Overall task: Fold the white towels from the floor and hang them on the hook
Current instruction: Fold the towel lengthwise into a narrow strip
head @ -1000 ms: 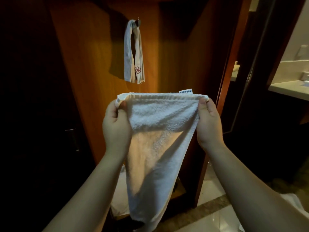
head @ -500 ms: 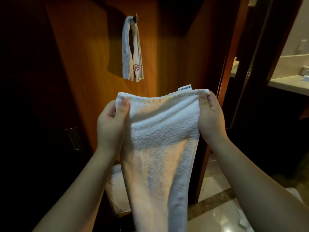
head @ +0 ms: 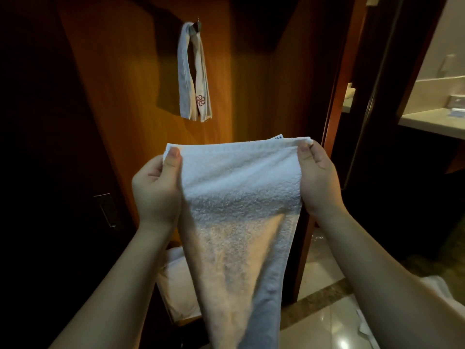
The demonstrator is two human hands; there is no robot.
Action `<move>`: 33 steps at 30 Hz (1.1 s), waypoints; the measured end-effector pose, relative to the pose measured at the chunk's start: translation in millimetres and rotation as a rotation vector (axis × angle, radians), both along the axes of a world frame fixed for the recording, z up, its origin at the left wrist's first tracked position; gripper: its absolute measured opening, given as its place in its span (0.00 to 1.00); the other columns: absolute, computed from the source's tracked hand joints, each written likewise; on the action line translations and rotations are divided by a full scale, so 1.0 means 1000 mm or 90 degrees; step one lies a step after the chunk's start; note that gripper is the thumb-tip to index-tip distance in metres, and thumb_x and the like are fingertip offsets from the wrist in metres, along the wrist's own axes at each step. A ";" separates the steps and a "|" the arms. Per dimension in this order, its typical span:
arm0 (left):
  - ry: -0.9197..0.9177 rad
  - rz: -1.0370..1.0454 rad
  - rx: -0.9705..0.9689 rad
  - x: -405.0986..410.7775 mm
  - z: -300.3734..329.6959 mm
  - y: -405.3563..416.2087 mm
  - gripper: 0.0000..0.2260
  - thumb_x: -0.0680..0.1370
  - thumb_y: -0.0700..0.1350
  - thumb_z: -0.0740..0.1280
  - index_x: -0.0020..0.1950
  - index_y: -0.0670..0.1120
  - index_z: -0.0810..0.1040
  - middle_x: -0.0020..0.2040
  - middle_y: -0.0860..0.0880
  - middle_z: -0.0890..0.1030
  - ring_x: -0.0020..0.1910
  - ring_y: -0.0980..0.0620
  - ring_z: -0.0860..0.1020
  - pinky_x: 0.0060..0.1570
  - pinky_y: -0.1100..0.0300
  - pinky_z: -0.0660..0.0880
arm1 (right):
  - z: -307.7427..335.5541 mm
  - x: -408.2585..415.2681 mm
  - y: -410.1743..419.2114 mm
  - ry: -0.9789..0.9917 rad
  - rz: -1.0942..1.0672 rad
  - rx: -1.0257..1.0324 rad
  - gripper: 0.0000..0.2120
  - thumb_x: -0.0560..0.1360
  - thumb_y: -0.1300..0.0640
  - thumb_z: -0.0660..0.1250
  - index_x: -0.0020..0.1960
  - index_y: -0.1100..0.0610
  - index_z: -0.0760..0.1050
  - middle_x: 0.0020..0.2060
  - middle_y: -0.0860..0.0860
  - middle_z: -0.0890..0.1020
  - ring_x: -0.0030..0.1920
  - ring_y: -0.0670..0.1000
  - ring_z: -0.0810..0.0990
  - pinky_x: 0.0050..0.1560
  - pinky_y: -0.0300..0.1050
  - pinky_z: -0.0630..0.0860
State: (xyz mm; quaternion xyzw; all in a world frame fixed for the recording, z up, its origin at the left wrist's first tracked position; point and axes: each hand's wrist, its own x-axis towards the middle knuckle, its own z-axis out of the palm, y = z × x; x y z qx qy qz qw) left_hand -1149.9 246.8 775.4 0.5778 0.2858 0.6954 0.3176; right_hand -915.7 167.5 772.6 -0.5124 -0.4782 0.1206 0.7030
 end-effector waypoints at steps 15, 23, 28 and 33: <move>0.030 -0.048 -0.053 -0.001 -0.021 -0.002 0.26 0.80 0.56 0.66 0.41 0.32 0.73 0.36 0.45 0.72 0.36 0.52 0.70 0.36 0.56 0.64 | -0.037 0.011 -0.001 0.481 0.542 -0.317 0.22 0.73 0.51 0.72 0.63 0.61 0.81 0.64 0.61 0.80 0.64 0.59 0.80 0.57 0.55 0.81; 0.071 -0.142 -0.110 -0.011 -0.030 -0.003 0.11 0.73 0.57 0.72 0.43 0.50 0.85 0.38 0.52 0.84 0.36 0.54 0.82 0.34 0.60 0.76 | -0.044 0.009 0.008 0.425 0.438 -0.204 0.24 0.77 0.50 0.68 0.69 0.61 0.73 0.62 0.60 0.82 0.64 0.58 0.80 0.57 0.51 0.81; 0.103 -0.292 -0.240 -0.018 -0.034 0.006 0.05 0.72 0.52 0.74 0.44 0.53 0.87 0.37 0.49 0.86 0.32 0.52 0.84 0.28 0.62 0.76 | -0.042 0.010 0.011 0.376 0.413 -0.188 0.29 0.73 0.48 0.73 0.67 0.63 0.73 0.62 0.62 0.81 0.63 0.60 0.81 0.56 0.52 0.81; 0.045 -0.307 -0.259 -0.016 -0.046 0.012 0.11 0.78 0.57 0.68 0.50 0.52 0.86 0.48 0.45 0.87 0.45 0.44 0.86 0.36 0.57 0.80 | -0.049 0.015 0.014 0.362 0.417 -0.224 0.27 0.72 0.48 0.74 0.66 0.62 0.76 0.61 0.61 0.82 0.62 0.60 0.82 0.53 0.52 0.82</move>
